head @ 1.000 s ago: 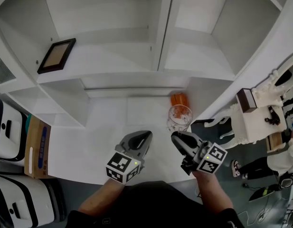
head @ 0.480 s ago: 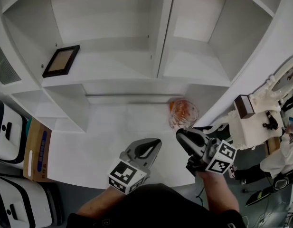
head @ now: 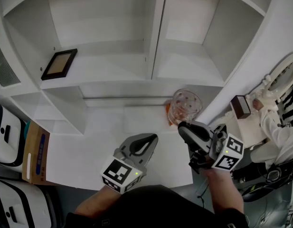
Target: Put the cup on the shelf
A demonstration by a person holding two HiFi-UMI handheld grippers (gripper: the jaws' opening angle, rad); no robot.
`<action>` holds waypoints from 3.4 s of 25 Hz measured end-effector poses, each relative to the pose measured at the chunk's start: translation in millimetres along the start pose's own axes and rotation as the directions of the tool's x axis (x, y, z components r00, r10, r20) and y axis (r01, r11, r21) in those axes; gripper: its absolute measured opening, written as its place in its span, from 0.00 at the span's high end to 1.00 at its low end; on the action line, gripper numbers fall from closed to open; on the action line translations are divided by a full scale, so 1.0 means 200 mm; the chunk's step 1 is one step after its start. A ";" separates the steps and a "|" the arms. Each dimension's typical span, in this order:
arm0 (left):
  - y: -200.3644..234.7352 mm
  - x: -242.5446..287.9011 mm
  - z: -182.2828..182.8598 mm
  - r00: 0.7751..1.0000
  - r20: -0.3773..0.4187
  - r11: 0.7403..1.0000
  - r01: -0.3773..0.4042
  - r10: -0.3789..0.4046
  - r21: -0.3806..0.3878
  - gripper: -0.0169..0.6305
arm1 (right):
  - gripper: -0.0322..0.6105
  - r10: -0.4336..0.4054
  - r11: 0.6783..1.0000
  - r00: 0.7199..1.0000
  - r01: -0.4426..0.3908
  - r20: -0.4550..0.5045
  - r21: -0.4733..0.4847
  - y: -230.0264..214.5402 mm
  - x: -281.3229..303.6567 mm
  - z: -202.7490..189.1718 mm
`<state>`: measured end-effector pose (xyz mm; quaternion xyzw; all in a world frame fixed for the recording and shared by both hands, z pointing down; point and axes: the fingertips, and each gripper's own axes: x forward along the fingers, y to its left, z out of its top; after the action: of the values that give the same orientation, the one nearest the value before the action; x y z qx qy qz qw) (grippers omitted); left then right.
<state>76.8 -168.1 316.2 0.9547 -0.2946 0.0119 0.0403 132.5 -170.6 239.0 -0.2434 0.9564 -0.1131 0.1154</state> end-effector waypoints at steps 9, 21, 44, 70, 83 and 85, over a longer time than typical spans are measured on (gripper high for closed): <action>-0.03 0.04 0.08 0.999 -0.023 0.999 0.032 -0.032 0.014 0.96 | 0.89 0.015 0.999 1.000 -0.015 0.001 -0.040 0.02 0.00 0.21; -0.02 0.05 0.14 1.000 -0.002 0.999 0.030 -0.030 0.023 0.96 | 0.89 0.038 0.996 0.999 -0.037 0.014 -0.078 0.02 0.01 0.44; 0.05 0.13 0.10 0.999 -0.042 1.000 0.026 -0.025 0.001 0.96 | 0.89 -0.031 0.991 0.999 0.035 0.037 -0.130 -0.32 0.03 0.62; 0.13 0.14 0.07 0.998 -0.059 1.000 -0.018 0.017 -0.006 0.96 | 0.89 -0.228 0.973 0.970 0.222 0.087 0.067 -0.69 0.01 0.68; 0.09 0.14 0.06 0.998 -0.063 1.000 0.009 -0.010 -0.004 0.96 | 0.89 -0.316 0.949 0.943 0.316 0.101 0.010 -0.68 -0.10 0.68; 0.08 0.14 0.06 0.998 -0.063 1.000 0.014 -0.015 -0.007 0.96 | 0.89 -0.330 0.944 0.939 0.331 0.100 0.010 -0.69 -0.11 0.69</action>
<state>90.6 -198.8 306.9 0.9559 -0.2862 0.0407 0.0526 249.9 -299.6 150.3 -0.4061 0.8954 -0.1150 0.1416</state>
